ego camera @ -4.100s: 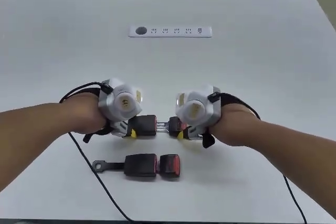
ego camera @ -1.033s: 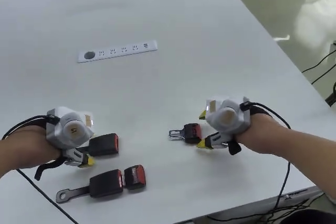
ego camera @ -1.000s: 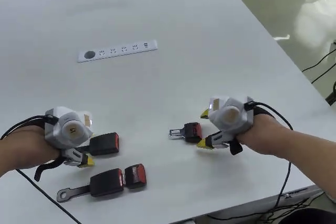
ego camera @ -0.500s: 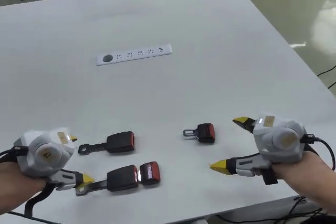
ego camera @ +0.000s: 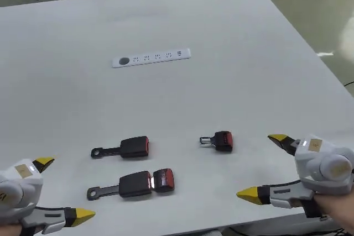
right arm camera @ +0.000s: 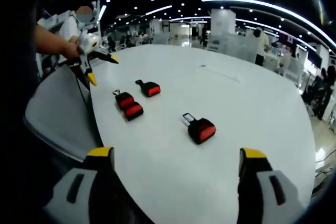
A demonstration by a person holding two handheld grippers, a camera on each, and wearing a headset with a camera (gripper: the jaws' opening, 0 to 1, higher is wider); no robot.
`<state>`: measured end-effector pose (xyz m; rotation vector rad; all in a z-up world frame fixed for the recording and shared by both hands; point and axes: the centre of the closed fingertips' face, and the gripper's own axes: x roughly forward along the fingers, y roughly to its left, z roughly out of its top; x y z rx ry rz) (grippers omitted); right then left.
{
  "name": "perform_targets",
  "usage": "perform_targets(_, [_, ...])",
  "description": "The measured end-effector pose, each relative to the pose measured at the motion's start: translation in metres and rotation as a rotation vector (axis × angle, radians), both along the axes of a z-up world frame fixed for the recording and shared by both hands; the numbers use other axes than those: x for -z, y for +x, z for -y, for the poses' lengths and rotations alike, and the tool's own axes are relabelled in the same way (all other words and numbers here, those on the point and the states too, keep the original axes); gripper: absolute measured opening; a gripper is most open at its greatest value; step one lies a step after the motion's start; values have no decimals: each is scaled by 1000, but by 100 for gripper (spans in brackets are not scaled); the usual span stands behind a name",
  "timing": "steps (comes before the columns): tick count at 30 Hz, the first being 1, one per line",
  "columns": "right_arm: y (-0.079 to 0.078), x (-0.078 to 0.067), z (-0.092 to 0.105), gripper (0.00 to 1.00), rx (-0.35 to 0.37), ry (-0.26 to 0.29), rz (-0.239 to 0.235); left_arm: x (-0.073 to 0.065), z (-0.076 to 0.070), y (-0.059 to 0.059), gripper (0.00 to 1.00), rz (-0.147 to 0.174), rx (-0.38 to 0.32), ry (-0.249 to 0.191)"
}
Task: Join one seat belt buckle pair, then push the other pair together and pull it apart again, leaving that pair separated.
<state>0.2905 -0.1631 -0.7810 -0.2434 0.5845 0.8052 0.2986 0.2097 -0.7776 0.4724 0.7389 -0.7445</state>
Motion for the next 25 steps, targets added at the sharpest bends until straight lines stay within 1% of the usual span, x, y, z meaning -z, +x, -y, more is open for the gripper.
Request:
perform_targets(2, [-1, -2, 0, 100, 7, 3, 3, -3, -2, -1, 100, 14, -16, -16])
perform_targets(3, [0, -2, 1, 100, 14, -8, 4, -5, -2, -1, 100, 19, -21, -31])
perform_targets(4, [2, -2, 3, 100, 27, -24, 18, -8, -1, -4, 100, 19, -27, -52])
perform_targets(5, [3, -4, 3, 100, 28, -26, 34, -8, -3, -5, 100, 23, -28, -54])
perform_targets(7, [4, -6, 2, 100, 45, -10, 25, -11, -5, -7, 100, 39, -25, -49])
perform_targets(9, [5, -11, 2, 100, 52, 4, 28, -12, -8, -10, 100, 42, -31, -55])
perform_targets(11, [5, -12, 1, 100, 52, 9, 27, -12, -11, -12, 100, 47, -38, -60])
perform_targets(16, [1, -11, 0, 100, 44, 0, 23, -6, -13, -18, 100, 31, -32, -47])
perform_targets(18, [1, -10, 1, 100, 49, 1, 19, -5, -11, -20, 100, 22, -26, -50])
perform_targets(21, [1, -10, 0, 100, 48, 2, 17, -3, -11, -22, 100, 20, -21, -46])
perform_targets(23, [3, -5, 2, 100, 69, -10, 8, 0, -10, -24, 98, 8, -19, -55])
perform_targets(24, [4, -4, 1, 100, 68, 1, 4, 3, -9, -24, 98, 5, -17, -53])
perform_targets(25, [5, -4, -1, 100, 62, 8, 2, 5, -9, -25, 99, -5, -12, -47])
